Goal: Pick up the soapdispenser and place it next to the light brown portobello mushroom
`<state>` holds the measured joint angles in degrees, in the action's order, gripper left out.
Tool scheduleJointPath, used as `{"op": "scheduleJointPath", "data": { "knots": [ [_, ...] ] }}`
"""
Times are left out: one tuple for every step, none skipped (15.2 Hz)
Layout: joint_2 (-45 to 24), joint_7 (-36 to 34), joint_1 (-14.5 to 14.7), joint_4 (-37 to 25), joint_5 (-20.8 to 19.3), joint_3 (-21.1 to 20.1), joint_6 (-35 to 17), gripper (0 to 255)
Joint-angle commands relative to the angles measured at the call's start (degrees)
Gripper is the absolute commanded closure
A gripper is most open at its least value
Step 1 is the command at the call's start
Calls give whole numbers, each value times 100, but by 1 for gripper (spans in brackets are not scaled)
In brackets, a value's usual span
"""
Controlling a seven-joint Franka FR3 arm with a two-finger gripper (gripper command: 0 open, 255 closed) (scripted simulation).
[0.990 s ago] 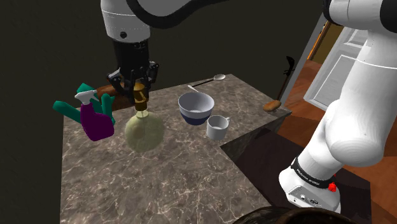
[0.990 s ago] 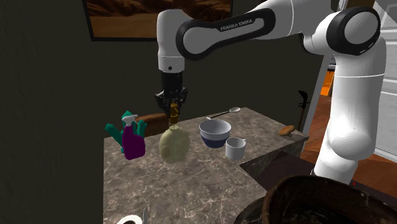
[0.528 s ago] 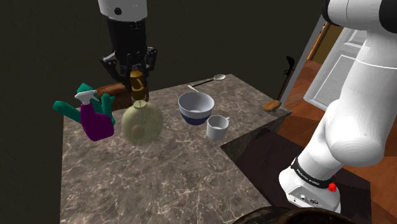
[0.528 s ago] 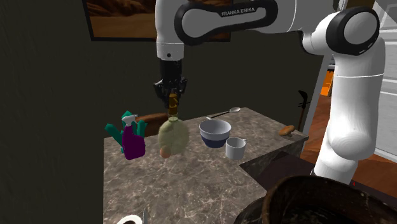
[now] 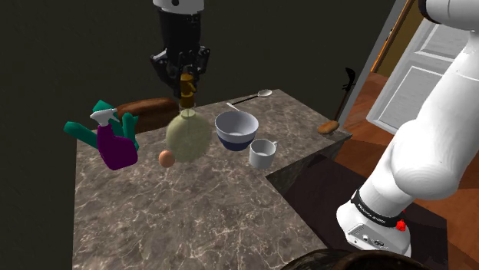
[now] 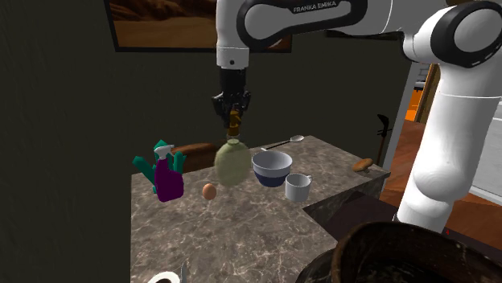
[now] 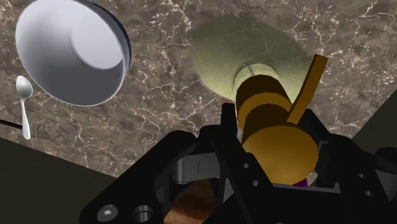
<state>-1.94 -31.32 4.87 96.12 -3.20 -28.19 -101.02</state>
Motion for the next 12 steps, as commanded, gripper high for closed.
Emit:
{"op": "scheduleJointPath", "data": {
  "knots": [
    [297,307,-151,291,159,126,-47,255],
    [451,470,-225,457,236,203,-79,255],
    [598,633,-291,613,306,286,-106,255],
    [737,794,-355,761,368,369,-130,255],
    [869,955,-414,901,424,457,-150,255],
    [994,1113,-470,1033,473,547,-166,255],
    [1111,1271,-521,1158,515,639,-181,255],
    [1222,1426,-572,1275,550,733,-192,255],
    [1326,1580,-622,1385,580,827,-202,255],
    [1424,1733,-669,1489,604,923,-209,255],
    [1515,1885,-719,1585,622,1017,-216,255],
    [1599,2034,-765,1675,635,1115,-220,255]
  ]
}}
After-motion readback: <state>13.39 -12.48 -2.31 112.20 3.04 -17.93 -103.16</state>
